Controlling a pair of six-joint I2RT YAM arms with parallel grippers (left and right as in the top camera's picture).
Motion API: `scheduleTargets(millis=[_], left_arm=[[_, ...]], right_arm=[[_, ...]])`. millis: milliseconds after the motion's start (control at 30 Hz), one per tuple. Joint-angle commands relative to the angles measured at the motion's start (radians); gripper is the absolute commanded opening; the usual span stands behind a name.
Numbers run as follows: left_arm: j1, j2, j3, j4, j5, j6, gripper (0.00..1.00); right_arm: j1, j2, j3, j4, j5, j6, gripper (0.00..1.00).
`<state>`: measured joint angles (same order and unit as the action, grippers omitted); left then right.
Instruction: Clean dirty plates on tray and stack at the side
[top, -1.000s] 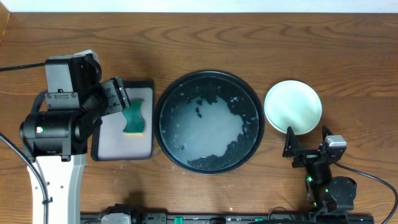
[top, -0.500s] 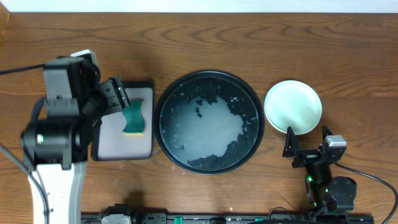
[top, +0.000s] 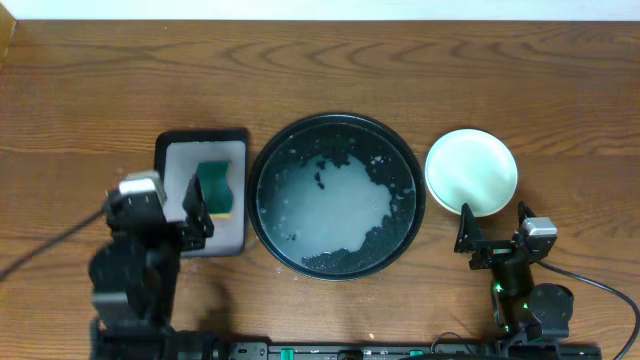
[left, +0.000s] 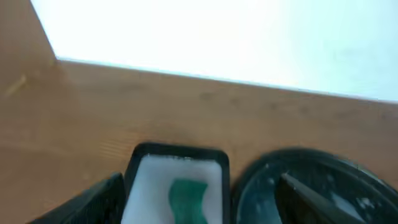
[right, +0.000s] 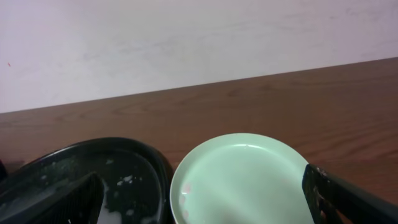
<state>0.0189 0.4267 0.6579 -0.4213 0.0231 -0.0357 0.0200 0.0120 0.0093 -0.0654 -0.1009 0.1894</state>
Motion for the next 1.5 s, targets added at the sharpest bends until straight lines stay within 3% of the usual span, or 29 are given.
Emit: scheduleTargets(millis=[0, 500, 933, 1467], left_arm=[[0.002, -0.095, -0.117, 0.072, -0.002, 0.039, 0.77], [0.002, -0.319, -0.509, 0.383, 0.048, 0.169, 0.77], [0.002, -0.425, -0.654, 0.353, 0.045, 0.180, 0.77], [0.002, -0.422, -0.654, 0.356, 0.045, 0.181, 0.77]], right_arm=[[0.014, -0.005, -0.004, 0.000, -0.005, -0.011, 0.99], [0.014, -0.005, -0.004, 0.000, -0.005, -0.011, 0.99], [0.014, -0.005, -0.004, 0.000, -0.005, -0.011, 0.99], [0.014, -0.005, -0.004, 0.000, -0.005, -0.011, 0.99]])
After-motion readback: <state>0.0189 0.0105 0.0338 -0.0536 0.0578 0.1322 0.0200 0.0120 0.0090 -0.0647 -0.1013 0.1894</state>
